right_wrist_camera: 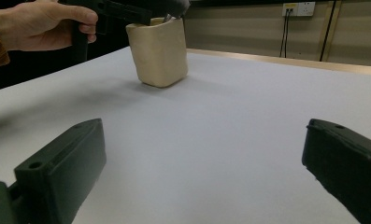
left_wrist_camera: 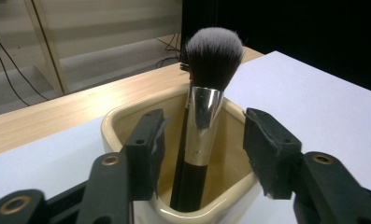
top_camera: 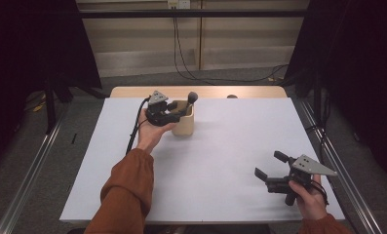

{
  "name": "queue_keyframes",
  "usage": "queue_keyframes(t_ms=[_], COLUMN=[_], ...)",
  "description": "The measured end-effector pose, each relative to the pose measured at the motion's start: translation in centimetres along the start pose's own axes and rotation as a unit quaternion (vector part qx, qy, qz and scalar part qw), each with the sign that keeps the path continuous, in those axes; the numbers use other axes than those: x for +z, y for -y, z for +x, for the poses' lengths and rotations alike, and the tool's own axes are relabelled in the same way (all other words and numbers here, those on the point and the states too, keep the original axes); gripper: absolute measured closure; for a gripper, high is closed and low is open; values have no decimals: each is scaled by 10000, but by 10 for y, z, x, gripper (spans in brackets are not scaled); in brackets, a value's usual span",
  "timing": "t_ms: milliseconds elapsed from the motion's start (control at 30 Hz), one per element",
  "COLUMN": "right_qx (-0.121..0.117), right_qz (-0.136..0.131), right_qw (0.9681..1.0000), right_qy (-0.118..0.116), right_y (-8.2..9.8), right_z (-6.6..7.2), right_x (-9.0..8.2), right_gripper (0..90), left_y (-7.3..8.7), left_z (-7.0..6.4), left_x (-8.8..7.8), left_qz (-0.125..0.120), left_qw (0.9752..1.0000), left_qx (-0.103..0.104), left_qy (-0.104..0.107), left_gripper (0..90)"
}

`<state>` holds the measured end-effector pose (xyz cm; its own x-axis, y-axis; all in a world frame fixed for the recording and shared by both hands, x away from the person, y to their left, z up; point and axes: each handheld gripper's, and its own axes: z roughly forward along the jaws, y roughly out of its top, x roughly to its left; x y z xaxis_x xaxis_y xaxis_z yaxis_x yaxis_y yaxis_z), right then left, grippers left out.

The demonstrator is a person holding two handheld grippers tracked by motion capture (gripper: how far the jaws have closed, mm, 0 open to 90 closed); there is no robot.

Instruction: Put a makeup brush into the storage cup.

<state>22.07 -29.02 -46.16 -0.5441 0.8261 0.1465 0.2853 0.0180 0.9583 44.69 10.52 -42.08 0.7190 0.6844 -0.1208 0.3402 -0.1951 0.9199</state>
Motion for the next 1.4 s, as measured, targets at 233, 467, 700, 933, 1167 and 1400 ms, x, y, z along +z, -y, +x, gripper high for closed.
queue_keyframes(t_ms=[233, 467, 700, 933, 1167, 1400], right_qx=[-37, -5, -30, -56, -56, -31], right_qz=[-5, -24, -32, -67, -80, -63], right_qw=[10000, 10000, 10000, 9999, 9999, 9999], right_qy=[10, 30, 51, 85, 99, 127], right_y=[0, 0, 0, -1, -2, -1], right_z=[0, 0, 1, 3, 2, 1], right_x=[0, -1, -4, -6, -5, -5], right_gripper=[0, 0, 0, 0, 0, 0], left_y=[-2, -6, -9, -11, -10, -5], left_z=[-5, -3, -1, -1, -3, -3], left_x=[-5, -15, -25, -40, -63, -82], left_qz=[-1, -168, -143, -280, -413, -329], left_qw=[9999, 9998, 9995, 9993, 9991, 9994], left_qx=[-29, -143, -274, -208, -89, -46], left_qy=[115, 20, -92, -138, -99, -81], left_gripper=[272, 155, 50, 24, 31, 28])
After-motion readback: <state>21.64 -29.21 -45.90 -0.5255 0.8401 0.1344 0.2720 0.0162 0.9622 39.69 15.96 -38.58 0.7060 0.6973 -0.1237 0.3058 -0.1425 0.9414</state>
